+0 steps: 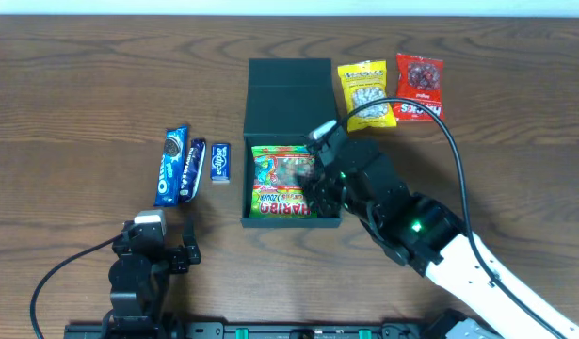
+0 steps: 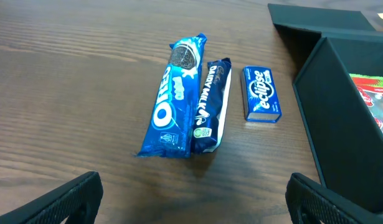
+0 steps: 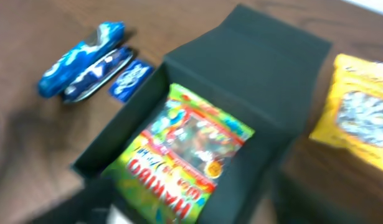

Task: Pack container

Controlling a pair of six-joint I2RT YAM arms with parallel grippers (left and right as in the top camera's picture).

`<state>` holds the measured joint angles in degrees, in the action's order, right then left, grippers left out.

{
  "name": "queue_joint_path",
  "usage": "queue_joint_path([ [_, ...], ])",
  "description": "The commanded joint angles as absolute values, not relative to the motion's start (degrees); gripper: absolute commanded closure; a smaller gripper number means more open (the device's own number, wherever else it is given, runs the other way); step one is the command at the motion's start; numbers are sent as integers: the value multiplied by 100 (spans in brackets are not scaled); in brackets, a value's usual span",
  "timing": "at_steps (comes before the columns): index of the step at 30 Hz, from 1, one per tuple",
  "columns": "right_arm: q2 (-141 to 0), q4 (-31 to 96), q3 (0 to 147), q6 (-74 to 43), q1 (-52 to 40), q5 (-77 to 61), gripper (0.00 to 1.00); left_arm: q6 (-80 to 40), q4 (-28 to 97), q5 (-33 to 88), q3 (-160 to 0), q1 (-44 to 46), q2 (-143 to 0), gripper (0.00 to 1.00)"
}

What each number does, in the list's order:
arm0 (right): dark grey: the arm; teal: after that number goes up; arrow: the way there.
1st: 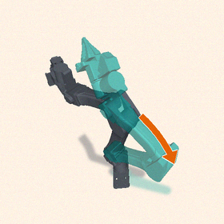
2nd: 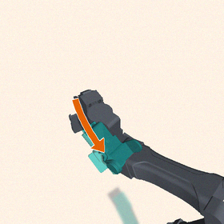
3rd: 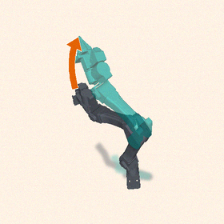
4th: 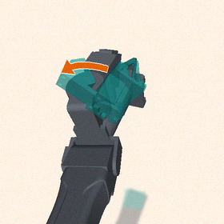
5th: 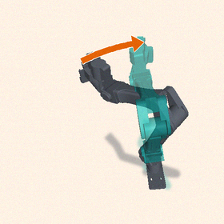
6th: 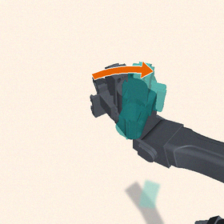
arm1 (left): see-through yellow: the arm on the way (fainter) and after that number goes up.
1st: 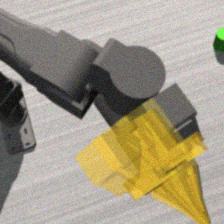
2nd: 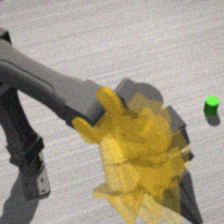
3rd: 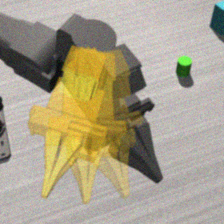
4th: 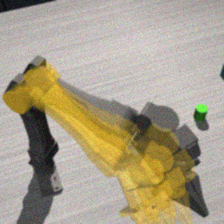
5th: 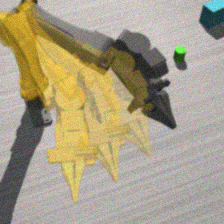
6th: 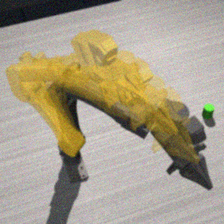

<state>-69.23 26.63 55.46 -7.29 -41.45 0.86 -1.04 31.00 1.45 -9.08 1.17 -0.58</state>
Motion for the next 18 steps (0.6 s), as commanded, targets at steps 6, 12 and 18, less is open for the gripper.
queue_joint_path([
  [6, -6855, 3057, 5653, -792, -4187, -1660, 1, -1330, 3076, 1074, -838, 89, -25, 5],
  [12, -6855, 3072, 5653, -1129, -4187, -2202, 1, -3522, 2902, 1761, -843, 89, -25, 5],
  [18, -6858, 3116, 5653, -1111, -4187, -2265, 1, -3564, 1621, 2853, -847, 89, -25, 5],
])
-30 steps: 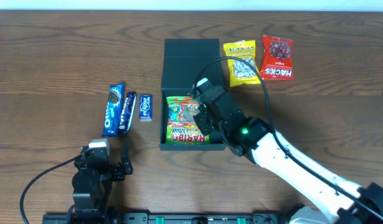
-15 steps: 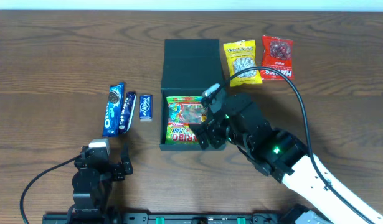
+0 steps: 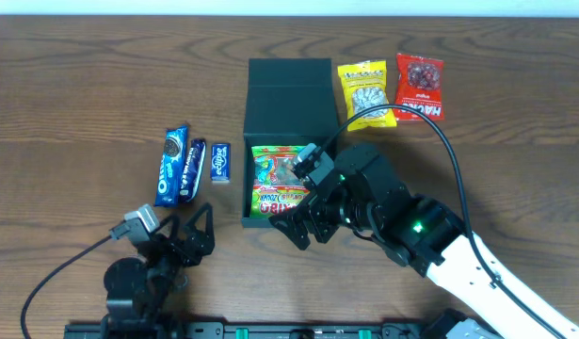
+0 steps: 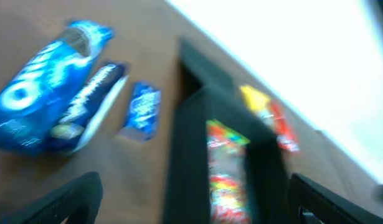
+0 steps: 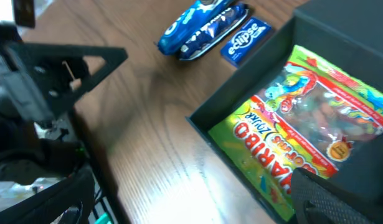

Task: Pack container

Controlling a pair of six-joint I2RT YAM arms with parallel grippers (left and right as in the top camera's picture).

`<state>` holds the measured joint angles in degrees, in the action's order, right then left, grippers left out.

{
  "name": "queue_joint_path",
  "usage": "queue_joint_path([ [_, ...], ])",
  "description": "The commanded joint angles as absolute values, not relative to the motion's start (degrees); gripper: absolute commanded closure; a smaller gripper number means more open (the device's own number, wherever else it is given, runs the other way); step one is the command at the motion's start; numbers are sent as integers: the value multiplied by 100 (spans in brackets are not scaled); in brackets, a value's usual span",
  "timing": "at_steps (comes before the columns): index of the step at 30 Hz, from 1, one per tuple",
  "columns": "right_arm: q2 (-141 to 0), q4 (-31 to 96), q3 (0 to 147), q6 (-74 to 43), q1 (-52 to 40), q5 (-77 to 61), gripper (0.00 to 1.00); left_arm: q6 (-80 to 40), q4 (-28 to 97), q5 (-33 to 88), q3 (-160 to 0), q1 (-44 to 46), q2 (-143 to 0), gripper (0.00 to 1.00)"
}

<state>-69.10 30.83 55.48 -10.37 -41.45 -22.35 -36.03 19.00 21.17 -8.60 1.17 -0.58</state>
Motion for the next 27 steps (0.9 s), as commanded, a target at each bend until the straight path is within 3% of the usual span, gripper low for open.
queue_joint_path([
  [1, -6858, 3168, 5653, -1127, -4187, -2053, 1, -3463, 1446, 2930, -858, 89, -27, 5],
  [6, -6858, 3430, 5653, -1391, -4010, -1031, 1, -3286, 1433, 2718, -1166, 89, -458, 4],
  [11, -6858, 3183, 5653, -1328, -3581, -154, 1, -2351, 1446, 2060, -1988, 89, -1903, 5],
  [20, -6864, 2401, 5653, -718, -2585, -148, 1, -1190, 1695, 191, -4202, 89, -5164, 5],
  [27, -6864, 2342, 5653, -657, -2353, -145, 1, -567, 2128, -534, -5559, 89, -7070, 5],
])
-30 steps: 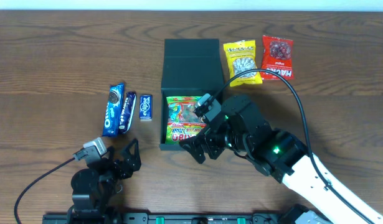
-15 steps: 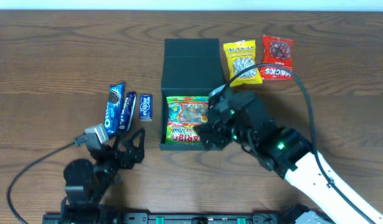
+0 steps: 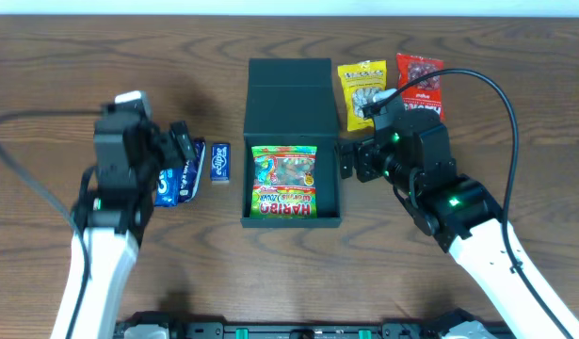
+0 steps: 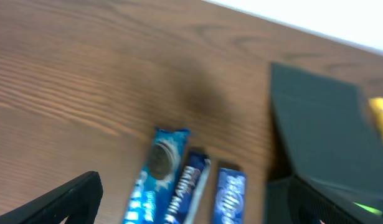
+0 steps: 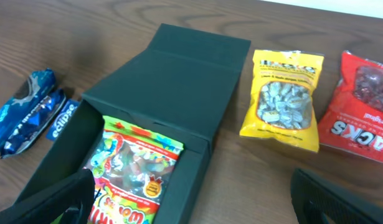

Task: Pack container
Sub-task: 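Reach the left gripper to the blue Oreo pack and grasp it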

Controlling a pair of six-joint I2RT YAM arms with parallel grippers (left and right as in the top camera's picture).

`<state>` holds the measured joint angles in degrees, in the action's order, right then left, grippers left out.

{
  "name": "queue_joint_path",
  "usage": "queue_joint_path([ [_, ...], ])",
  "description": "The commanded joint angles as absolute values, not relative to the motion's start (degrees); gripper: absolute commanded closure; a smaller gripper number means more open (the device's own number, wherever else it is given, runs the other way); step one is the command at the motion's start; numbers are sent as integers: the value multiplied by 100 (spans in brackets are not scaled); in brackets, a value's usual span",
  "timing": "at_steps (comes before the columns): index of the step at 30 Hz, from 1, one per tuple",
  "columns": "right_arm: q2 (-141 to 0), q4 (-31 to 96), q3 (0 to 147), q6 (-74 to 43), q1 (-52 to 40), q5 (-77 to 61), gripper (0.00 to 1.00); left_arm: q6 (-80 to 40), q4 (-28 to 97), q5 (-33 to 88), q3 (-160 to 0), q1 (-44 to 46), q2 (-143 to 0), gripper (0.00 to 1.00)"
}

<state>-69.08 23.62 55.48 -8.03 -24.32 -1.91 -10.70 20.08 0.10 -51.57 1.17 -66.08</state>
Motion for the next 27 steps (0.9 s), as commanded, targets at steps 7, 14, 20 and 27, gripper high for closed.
queue_joint_path([
  [7, -6997, 2316, 5653, -685, -2353, -148, 1, -123, 2287, -899, -6392, 67, -8895, 4],
  [14, -7004, 2375, 5653, -775, -2353, -143, 1, -126, 1872, -604, -6392, 67, -9494, 5],
  [20, -7008, 2475, 5653, -814, -2353, -143, 1, -126, 1778, -602, -6392, 67, -9848, 5],
  [27, -7008, 2563, 5653, -812, -2353, 8, 1, -128, 1608, -615, -6392, 64, -10385, 4],
])
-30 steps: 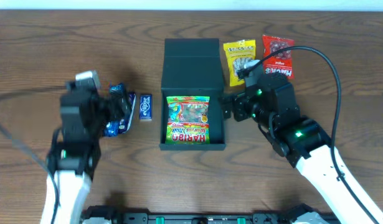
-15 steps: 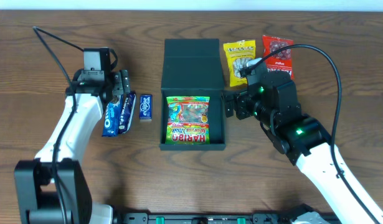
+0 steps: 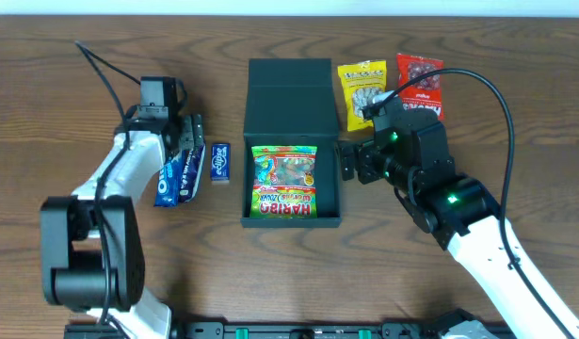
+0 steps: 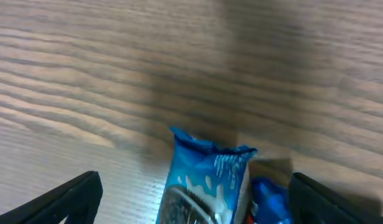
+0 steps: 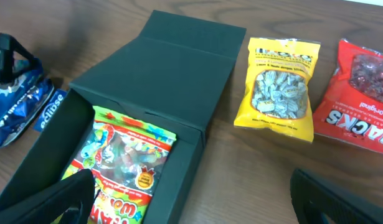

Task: Pack container
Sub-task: 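Reach the left gripper to the blue Oreo pack and grasp it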

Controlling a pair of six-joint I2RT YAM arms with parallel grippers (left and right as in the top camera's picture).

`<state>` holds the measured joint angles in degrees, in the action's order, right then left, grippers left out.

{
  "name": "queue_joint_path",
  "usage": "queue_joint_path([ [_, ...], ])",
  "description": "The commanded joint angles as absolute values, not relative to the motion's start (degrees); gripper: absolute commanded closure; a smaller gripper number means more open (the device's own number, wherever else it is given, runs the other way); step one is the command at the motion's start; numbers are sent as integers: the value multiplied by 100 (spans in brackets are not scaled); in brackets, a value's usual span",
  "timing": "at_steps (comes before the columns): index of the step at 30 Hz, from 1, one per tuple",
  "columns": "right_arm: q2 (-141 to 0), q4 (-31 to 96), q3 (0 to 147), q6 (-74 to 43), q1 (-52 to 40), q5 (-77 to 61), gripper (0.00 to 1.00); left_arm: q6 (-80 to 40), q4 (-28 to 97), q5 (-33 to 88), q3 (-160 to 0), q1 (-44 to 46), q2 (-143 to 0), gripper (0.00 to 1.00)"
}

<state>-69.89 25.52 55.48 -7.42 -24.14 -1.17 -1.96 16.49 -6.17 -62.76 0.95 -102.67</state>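
An open black box (image 3: 291, 222) holds a Haribo gummy bag (image 3: 284, 181), its lid (image 5: 179, 68) folded back. Left of it lie a blue Oreo pack (image 3: 165, 184), a dark blue chocolate bar (image 3: 187, 177) and an Eclipse mint box (image 3: 220, 161). My left gripper (image 3: 179, 139) is open over the far ends of the Oreo pack (image 4: 207, 180) and the bar (image 4: 272, 199), holding nothing. My right gripper (image 3: 355, 160) is open beside the box's right wall, empty. Behind it lie a yellow snack bag (image 3: 365, 94) and a red snack bag (image 3: 420, 87).
The wooden table (image 3: 515, 113) carries only these items. In the right wrist view the yellow bag (image 5: 281, 87) and the red bag (image 5: 365, 106) lie side by side to the right of the lid. The left arm's cable (image 3: 101, 66) loops over the table's far left.
My left gripper has moved slightly right and closer to the table, now right over the far ends of the Oreo pack and chocolate bar. The right gripper has hardly moved.
At first my left gripper rested near the front edge and my right gripper was over the Haribo bag in the box. Then the right gripper stood open in front of the box. Later it was beside the box's right wall, and the left gripper reached the Oreo pack.
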Motion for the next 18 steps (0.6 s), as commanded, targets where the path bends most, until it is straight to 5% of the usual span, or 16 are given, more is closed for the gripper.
queue_joint_path([
  [1, -7011, 2565, 5653, -812, -2353, 5, 1, -128, 1562, -615, -6392, 64, -10447, 3],
  [5, -7011, 2571, 5651, -812, -2353, 25, 1, -128, 1404, -617, -6392, 54, -10567, 0],
  [18, -7015, 2565, 5653, -814, -2353, 215, 1, -167, 1308, -287, -6392, -261, -10790, 19],
])
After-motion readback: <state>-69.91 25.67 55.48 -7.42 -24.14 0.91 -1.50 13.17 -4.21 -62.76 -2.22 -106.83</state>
